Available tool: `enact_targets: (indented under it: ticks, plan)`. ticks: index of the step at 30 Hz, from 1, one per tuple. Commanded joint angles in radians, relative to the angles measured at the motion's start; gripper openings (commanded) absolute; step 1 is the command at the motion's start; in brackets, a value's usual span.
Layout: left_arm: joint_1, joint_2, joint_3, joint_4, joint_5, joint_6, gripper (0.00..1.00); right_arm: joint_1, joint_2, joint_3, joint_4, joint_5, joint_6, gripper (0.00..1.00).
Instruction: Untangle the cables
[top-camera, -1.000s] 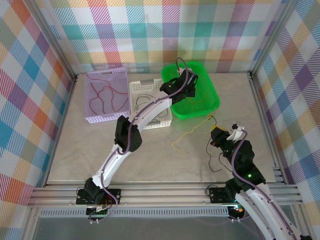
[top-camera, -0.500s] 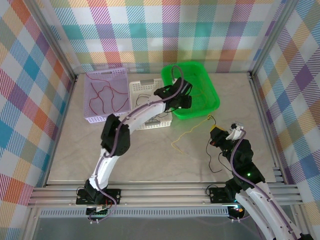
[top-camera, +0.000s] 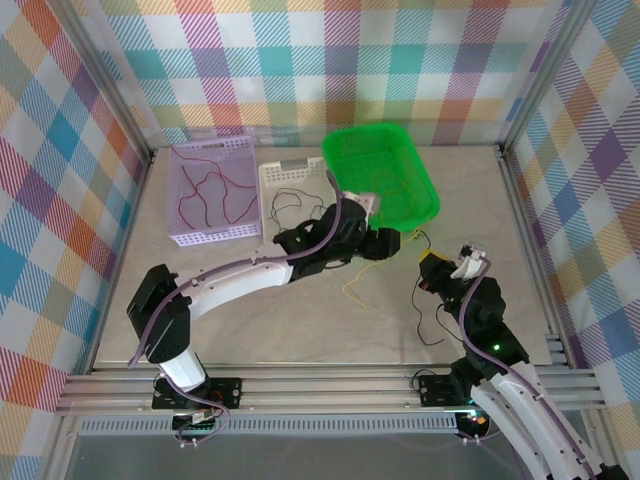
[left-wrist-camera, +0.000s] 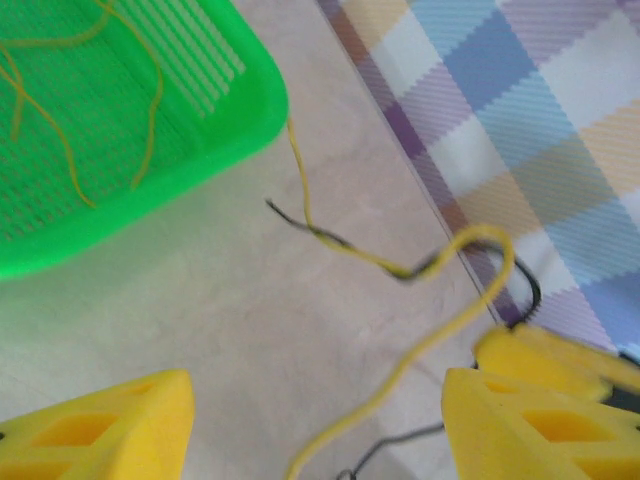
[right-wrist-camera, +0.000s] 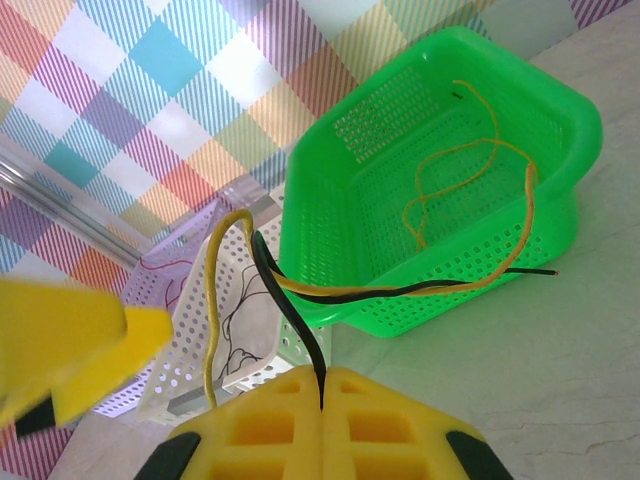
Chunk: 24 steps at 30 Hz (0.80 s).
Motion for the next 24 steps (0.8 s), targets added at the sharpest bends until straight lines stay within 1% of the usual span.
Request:
enact_targets:
  ticks: [1, 7, 10, 15, 17, 22, 24]
  plan:
    - [-0.02, -0.031, -0.038, 0.062, 0.002, -0.003, 0.66, 0.001, 0.007, -0.006, 0.051, -0.022, 0.011, 0.0]
    - [-0.036, -0.033, -0.096, 0.06, -0.014, 0.004, 0.66, 0.001, 0.013, -0.004, 0.061, -0.039, 0.009, 0.0]
    - [-0.04, -0.021, -0.099, 0.038, -0.023, 0.013, 0.66, 0.001, 0.015, -0.004, 0.063, -0.046, 0.01, 0.0]
    - [-0.043, -0.006, -0.112, 0.053, -0.017, 0.013, 0.66, 0.001, 0.023, -0.004, 0.073, -0.058, 0.01, 0.0]
    - [-0.047, -0.004, -0.116, 0.066, -0.012, 0.013, 0.62, 0.001, 0.029, -0.003, 0.078, -0.065, 0.01, 0.0]
    - [-0.05, 0.0, -0.131, 0.101, 0.012, 0.005, 0.43, 0.001, 0.036, -0.001, 0.08, -0.071, 0.01, 0.0]
    - [-0.051, -0.002, -0.144, 0.118, 0.018, -0.003, 0.38, 0.001, 0.037, -0.001, 0.082, -0.072, 0.009, 0.0]
